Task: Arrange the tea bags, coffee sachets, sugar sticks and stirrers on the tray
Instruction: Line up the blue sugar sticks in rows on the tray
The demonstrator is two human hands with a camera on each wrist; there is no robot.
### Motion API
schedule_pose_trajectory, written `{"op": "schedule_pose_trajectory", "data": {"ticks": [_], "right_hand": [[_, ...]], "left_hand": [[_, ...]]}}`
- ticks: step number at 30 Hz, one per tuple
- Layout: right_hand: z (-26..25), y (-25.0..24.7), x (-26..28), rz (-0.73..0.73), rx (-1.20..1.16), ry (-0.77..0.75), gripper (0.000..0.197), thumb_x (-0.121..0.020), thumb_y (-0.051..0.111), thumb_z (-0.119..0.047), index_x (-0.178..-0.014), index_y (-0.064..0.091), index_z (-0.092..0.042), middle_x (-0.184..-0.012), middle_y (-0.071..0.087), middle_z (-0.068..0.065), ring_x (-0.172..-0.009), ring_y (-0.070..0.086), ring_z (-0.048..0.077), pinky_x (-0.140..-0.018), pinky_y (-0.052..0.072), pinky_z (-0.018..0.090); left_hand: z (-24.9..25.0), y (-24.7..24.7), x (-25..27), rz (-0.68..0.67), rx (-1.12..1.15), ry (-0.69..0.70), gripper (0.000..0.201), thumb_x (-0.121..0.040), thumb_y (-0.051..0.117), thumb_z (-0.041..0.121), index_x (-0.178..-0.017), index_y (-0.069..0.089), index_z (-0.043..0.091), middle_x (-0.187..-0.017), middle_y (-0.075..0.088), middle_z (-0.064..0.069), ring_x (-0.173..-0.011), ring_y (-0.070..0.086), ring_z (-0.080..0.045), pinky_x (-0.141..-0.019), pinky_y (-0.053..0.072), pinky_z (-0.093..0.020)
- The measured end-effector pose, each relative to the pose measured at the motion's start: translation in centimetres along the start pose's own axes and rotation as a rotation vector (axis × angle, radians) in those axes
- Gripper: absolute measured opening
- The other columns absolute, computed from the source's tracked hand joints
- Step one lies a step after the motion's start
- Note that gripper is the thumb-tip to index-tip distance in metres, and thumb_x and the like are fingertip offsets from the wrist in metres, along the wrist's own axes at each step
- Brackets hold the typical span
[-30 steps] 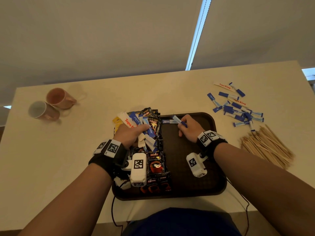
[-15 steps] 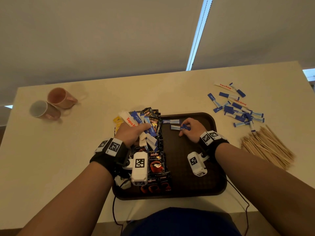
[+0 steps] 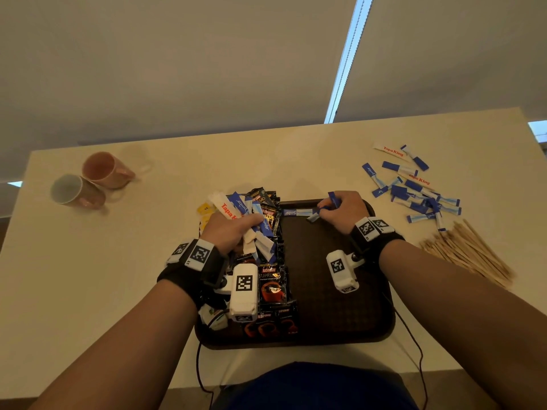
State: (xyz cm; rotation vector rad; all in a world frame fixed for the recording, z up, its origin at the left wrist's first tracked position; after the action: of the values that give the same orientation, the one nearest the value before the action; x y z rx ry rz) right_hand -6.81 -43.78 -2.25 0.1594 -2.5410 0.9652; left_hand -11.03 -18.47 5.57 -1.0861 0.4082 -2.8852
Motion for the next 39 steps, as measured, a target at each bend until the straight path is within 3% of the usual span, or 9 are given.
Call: {"op": "schedule_pose_trajectory", "data": {"ticks": [3,7,10,13,15,18,25,34,39], "right_hand": [[-1.0,-0.3,-0.5,-0.1,0.16,-0.083,0.008,-0.083,0.072,-0.013,-0.083,0.064,-0.015,-0.094,0.067,0.004,-0.09,0.063,0.022,-0.078,0.054,0.034],[-2.4,0.8,-0.7,-0.364,0.505,-0.171,0.016,-0.091,0.062,-0.012,-0.1,0.066,-0.025,-0.106,0.065,0.0,-0.098,0.061,0.021,-0.086,0.053,0.034],[-2.8,1.8,-0.7,-0.446,0.599,-0.214,0.028,-0.094,0.063,-0.019,-0.12,0.066,-0.028,-0.116,0.065,-0.002,-0.105,0.061,0.021,-0.09,0.05,0.032],[-2.8,1.9,-0.8,-0.373,0.518,-0.232,0.038,-0.087,0.073,-0.028,-0.124,0.062,-0.024,-0.109,0.066,-0.003,-0.1,0.061,0.018,-0.088,0.051,0.032],[-2.4,1.6,-0.9,-0.305,0.522,-0.214,0.026,-0.086,0.072,-0.026,-0.111,0.066,-0.021,-0.102,0.065,-0.002,-0.097,0.063,0.02,-0.086,0.053,0.035],[-1.4,1.5,-0.5,-0.313,0.601,-0.184,0.016,-0.086,0.072,-0.031,-0.098,0.064,-0.023,-0.095,0.062,-0.004,-0.09,0.061,0.02,-0.081,0.055,0.035],[-0.2,2.5,-0.1,-0.31,0.637,-0.143,0.024,-0.092,0.063,-0.025,-0.116,0.068,-0.024,-0.116,0.062,0.001,-0.104,0.061,0.025,-0.085,0.053,0.037],[-1.9,3.9,-1.9,-0.266,0.582,-0.171,0.023,-0.091,0.062,-0.02,-0.113,0.07,-0.022,-0.109,0.067,0.005,-0.1,0.063,0.029,-0.086,0.054,0.039],[-1.4,3.8,-1.9,-0.208,0.497,-0.163,0.021,-0.089,0.067,-0.027,-0.108,0.062,-0.021,-0.105,0.063,0.003,-0.097,0.061,0.025,-0.086,0.053,0.039]], "left_hand": [[0.0,-0.1,-0.3,0.007,0.004,0.001,0.026,-0.086,0.077,0.023,-0.069,0.059,0.016,-0.049,0.06,0.006,-0.036,0.051,-0.009,-0.046,0.038,-0.024],[-0.2,-0.2,-0.6,-0.002,0.036,-0.016,0.028,-0.085,0.078,0.023,-0.066,0.059,0.016,-0.047,0.057,0.003,-0.034,0.045,-0.013,-0.045,0.033,-0.023],[-0.3,-0.3,-0.8,0.002,0.041,-0.024,0.027,-0.084,0.078,0.024,-0.067,0.059,0.016,-0.048,0.058,0.002,-0.034,0.045,-0.013,-0.044,0.034,-0.024],[-0.3,-0.4,-0.8,0.003,0.044,-0.025,0.027,-0.084,0.078,0.024,-0.067,0.059,0.016,-0.048,0.058,0.003,-0.034,0.046,-0.013,-0.044,0.034,-0.024],[-0.3,-0.3,-0.8,0.005,0.04,-0.026,0.028,-0.085,0.077,0.023,-0.066,0.058,0.016,-0.045,0.056,0.005,-0.032,0.045,-0.011,-0.043,0.034,-0.022],[-0.3,-0.3,-1.0,0.002,0.039,-0.027,0.028,-0.085,0.077,0.023,-0.067,0.058,0.016,-0.045,0.057,0.005,-0.032,0.046,-0.01,-0.043,0.034,-0.022],[-0.3,-0.1,-1.1,-0.005,0.034,-0.023,0.027,-0.086,0.077,0.021,-0.067,0.059,0.017,-0.048,0.059,0.006,-0.036,0.051,-0.009,-0.039,0.036,-0.02],[-0.5,-0.3,-1.3,-0.008,0.025,-0.033,0.024,-0.086,0.076,0.022,-0.07,0.06,0.015,-0.053,0.06,0.0,-0.037,0.049,-0.014,-0.042,0.035,-0.022],[-0.2,-0.2,-0.9,-0.008,0.058,-0.066,0.027,-0.087,0.075,0.018,-0.068,0.056,0.015,-0.042,0.053,0.007,-0.029,0.044,-0.007,-0.036,0.033,-0.018]]}}
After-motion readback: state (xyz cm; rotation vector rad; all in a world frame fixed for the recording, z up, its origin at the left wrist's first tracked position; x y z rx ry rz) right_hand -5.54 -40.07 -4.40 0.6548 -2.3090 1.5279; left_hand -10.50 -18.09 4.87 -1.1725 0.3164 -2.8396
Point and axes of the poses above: each hand's wrist, its own x-axis away from the middle knuckle, its own y-axis out of the palm, z = x × y, the point moved 1 cm from there along -x, towards the middle knuckle
